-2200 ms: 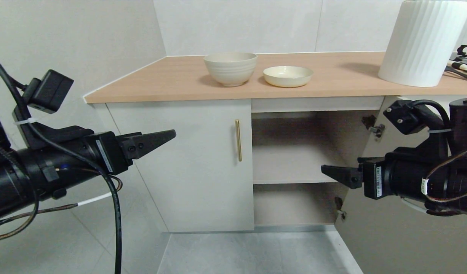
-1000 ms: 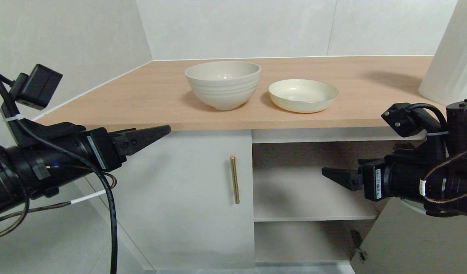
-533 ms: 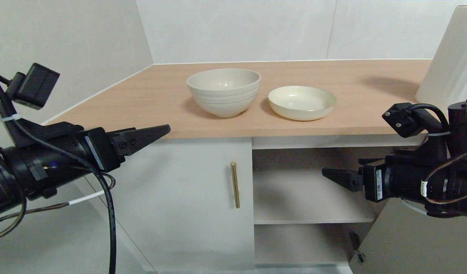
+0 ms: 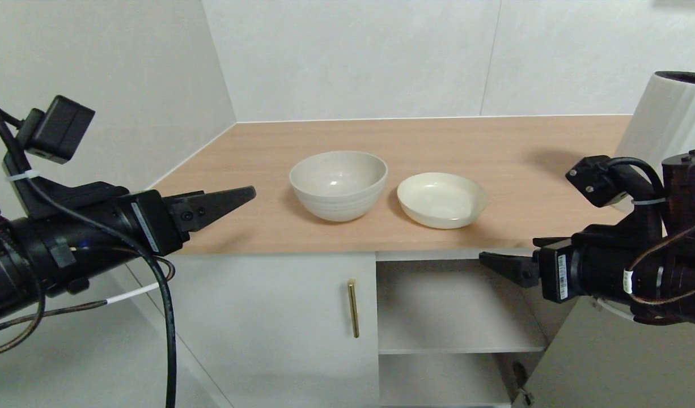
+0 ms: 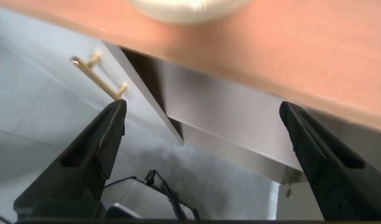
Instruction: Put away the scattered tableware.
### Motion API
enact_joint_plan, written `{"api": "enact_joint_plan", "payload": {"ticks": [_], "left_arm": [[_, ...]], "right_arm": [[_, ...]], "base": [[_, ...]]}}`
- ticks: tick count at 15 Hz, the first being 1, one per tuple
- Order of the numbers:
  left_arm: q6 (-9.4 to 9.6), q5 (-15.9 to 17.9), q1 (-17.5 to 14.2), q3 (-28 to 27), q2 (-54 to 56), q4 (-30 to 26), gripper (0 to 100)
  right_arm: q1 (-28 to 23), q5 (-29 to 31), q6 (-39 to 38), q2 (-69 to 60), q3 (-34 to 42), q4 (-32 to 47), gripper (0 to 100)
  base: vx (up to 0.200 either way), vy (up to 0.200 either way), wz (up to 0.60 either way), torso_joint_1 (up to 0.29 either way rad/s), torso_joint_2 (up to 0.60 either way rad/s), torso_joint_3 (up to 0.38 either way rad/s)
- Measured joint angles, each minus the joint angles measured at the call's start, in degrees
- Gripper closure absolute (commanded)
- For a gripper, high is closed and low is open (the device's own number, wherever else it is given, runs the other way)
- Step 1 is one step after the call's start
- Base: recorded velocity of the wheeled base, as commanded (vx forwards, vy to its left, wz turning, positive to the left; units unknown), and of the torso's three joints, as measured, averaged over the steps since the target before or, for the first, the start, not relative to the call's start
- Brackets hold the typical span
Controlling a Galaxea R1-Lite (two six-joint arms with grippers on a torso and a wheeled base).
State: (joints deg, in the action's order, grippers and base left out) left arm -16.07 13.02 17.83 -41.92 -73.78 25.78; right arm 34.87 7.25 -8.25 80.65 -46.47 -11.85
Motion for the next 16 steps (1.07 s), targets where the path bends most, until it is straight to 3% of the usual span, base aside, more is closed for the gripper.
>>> {"api": "enact_joint_plan", "payload": {"ticks": [6,11,13,14,16], "left_arm": [[0.06,0.00,0.00,-1.04,-1.35,-1.76,0],[0.00,0.37,0.49,-8.92,-2.49,-19.03,0],[-0.87,0.30,0.73,-10.83,-3.84,-20.81,0],[-2.56,0.13,0.90,-11.54,-4.89,-20.89,0],[-8.62,-0.09,1.67,-13.17,-7.18,-20.99,0]], "right_arm": [[-0.02,0.02,-0.01,0.93,-0.22,-0.33,0],[-1.30,1.34,-1.02,5.73,-3.04,-2.66,0],[-1.40,4.82,-4.11,8.85,-6.73,0.17,0],[-1.40,6.92,-6.08,10.80,-9.05,1.37,0],[-1.40,10.64,-9.58,14.52,-13.03,2.22,0]], "base": [[0.000,0.000,0.00,0.168,-0.40,-0.238],[0.000,0.000,0.00,0.009,-0.02,-0.014],[0.000,0.000,0.00,0.000,0.00,0.000],[0.000,0.000,0.00,0.000,0.00,0.000],[0.000,0.000,0.00,0.000,0.00,0.000]]}}
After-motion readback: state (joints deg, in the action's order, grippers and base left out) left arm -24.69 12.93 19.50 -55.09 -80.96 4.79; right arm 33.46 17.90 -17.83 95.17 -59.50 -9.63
